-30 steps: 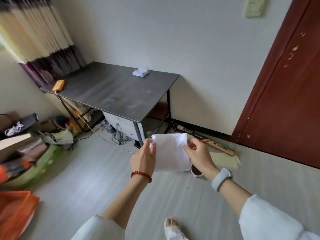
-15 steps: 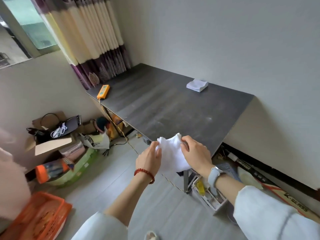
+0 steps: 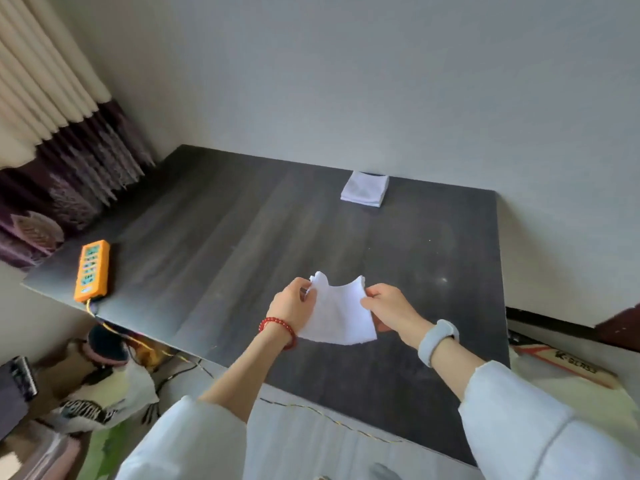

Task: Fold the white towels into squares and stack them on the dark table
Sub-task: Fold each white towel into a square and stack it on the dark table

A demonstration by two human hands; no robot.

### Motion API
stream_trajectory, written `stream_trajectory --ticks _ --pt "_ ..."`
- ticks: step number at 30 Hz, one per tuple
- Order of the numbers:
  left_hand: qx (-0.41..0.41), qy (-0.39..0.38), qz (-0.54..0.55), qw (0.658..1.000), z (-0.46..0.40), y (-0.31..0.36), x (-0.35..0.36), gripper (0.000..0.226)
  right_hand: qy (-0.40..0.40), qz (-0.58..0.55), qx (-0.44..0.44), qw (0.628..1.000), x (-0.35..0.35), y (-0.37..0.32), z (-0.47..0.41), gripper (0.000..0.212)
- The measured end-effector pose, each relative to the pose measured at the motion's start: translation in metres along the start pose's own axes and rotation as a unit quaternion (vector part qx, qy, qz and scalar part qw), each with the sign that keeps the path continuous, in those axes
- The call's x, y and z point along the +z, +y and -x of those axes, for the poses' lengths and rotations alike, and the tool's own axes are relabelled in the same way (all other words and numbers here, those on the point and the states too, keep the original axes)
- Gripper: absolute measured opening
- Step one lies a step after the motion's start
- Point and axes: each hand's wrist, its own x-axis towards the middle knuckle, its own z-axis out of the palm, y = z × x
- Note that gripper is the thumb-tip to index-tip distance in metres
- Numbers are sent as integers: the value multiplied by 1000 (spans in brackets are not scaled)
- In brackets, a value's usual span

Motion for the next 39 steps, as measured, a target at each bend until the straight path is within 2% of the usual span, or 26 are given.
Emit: stream_trajectory --ticks 3,8,12,18,28,39 --pt "21 -54 20 998 -54 15 -1 26 40 -13 14 999 -8 -12 -31 6" --pt "61 -61 36 996 -145 51 1 26 150 -17 -7 988 -34 -33 -97 25" --pt "102 -43 40 993 -224 88 6 26 238 2 -40 971 -59 -59 -168 8" --pt "136 -15 0 991 -354 130 39 25 307 23 -75 949 -98 -77 -296 15" --pt "153 -19 -8 988 -479 137 92 24 336 37 -71 939 -118 -59 -418 16" --pt "127 -12 -57 990 -492 113 121 25 340 114 -41 932 -112 -32 -441 12"
